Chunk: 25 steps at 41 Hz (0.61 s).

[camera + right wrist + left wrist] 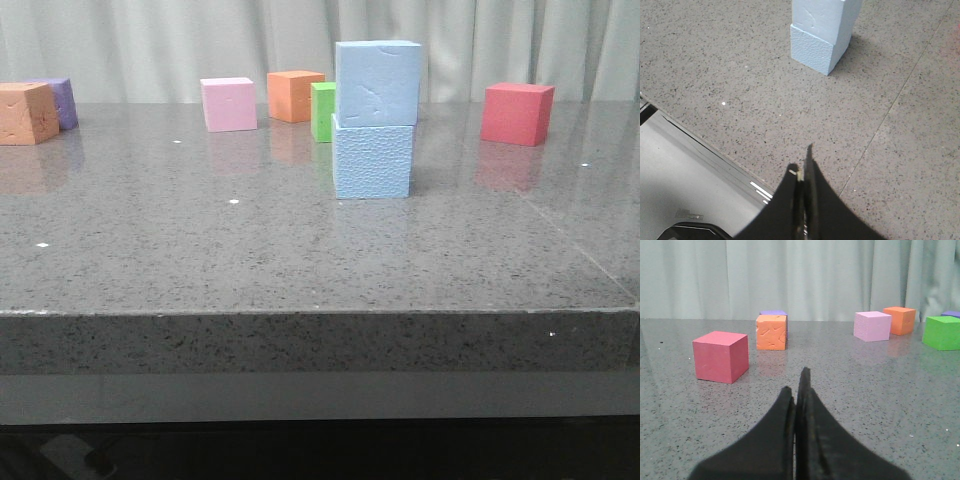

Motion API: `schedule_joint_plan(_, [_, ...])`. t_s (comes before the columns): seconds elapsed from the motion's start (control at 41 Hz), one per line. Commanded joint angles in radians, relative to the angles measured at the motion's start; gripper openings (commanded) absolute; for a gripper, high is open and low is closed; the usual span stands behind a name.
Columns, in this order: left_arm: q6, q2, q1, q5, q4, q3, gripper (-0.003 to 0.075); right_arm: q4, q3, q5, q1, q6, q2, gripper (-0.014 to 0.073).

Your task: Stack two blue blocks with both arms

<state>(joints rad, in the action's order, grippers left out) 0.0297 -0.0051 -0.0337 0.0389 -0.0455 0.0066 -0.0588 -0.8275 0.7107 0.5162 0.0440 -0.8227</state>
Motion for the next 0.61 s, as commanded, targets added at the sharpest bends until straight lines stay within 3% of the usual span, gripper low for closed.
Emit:
schedule_joint_plan(0.0, [-0.002,-0.017,0.0,-0.083,-0.006,0.002,-0.002,-0.004,-0.025,-0.061,-0.006,0.01,0.005,-0.0067])
schedule_joint_plan(0.439, [-0.002,-0.017,0.0,-0.083,-0.006,0.002,-0.002,-0.009,-0.013,-0.07,-0.001,0.01,0.02,-0.0067])
schedule_joint_plan(0.585, [-0.002,-0.017,0.0,-0.083,-0.006,0.002,-0.002,-0.006,0.03,-0.077,-0.069,0.01,0.09,-0.0067])
